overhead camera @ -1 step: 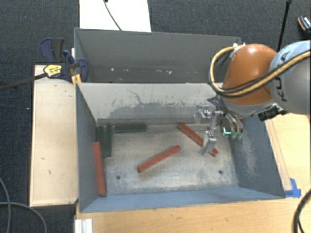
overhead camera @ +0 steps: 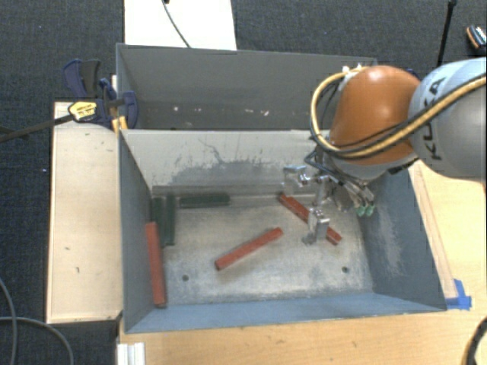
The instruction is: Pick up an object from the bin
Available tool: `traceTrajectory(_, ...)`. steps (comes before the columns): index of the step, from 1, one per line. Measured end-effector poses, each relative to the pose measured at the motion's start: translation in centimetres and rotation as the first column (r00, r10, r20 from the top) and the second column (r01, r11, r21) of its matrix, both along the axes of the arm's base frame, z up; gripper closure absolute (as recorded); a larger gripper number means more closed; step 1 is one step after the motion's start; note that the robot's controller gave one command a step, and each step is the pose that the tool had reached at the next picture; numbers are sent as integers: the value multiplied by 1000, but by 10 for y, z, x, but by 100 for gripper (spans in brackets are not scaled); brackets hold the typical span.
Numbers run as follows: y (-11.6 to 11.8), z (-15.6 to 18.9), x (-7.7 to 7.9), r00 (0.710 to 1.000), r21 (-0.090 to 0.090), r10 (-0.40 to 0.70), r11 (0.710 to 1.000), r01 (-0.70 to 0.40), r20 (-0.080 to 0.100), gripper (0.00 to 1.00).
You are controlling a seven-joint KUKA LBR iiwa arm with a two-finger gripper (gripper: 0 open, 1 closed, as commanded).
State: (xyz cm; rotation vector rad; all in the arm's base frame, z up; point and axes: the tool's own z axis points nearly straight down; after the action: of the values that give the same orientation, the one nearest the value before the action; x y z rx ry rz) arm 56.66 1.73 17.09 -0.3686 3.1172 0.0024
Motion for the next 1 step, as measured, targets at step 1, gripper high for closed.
traceTrajectory(1, 35, -104, 17, 981, 0, 192, 981, -192, -5, 0)
